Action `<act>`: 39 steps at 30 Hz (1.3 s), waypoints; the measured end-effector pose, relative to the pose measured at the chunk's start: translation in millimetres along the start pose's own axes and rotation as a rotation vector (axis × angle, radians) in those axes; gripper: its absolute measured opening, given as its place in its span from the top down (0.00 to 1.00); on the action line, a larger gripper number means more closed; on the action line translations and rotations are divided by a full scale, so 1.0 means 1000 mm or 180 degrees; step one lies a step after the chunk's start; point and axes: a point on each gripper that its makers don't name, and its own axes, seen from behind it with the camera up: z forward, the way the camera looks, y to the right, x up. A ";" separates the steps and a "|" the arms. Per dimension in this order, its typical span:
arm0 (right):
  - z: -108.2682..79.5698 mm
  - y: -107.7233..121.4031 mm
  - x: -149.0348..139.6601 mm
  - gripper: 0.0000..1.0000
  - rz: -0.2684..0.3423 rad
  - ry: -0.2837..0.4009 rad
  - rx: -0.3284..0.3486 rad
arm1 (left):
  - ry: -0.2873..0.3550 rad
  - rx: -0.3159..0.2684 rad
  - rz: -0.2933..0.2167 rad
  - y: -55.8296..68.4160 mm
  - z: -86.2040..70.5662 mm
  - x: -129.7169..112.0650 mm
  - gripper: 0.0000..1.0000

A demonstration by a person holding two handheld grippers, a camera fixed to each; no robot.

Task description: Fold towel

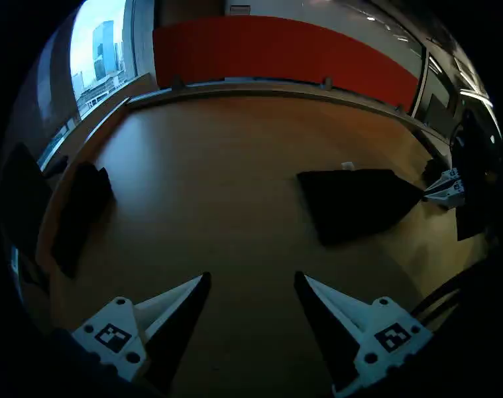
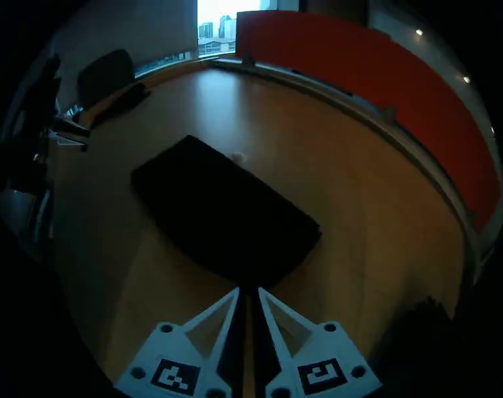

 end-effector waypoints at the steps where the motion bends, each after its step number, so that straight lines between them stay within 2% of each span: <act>1: -0.001 0.000 0.003 0.95 -0.0008 0.0017 -0.0002 | 0.0001 0.0000 0.0000 0.000 0.000 0.000 0.07; 9: -0.012 0.005 0.021 0.96 -0.0074 0.0119 -0.0025 | 0.0012 0.0005 -0.0006 -0.002 0.000 0.002 0.07; 21: -0.024 0.014 0.029 0.96 -0.0094 0.0173 -0.0081 | 0.0017 0.0002 -0.0010 -0.004 -0.001 0.002 0.07; 29: -0.022 0.010 0.048 0.96 -0.0164 0.0250 -0.0060 | 0.0018 -0.0014 -0.0006 -0.004 -0.003 0.001 0.07; 39: -0.014 -0.005 0.085 0.96 -0.0417 0.0335 0.0043 | 0.0063 0.0029 -0.0028 -0.009 -0.010 0.000 0.07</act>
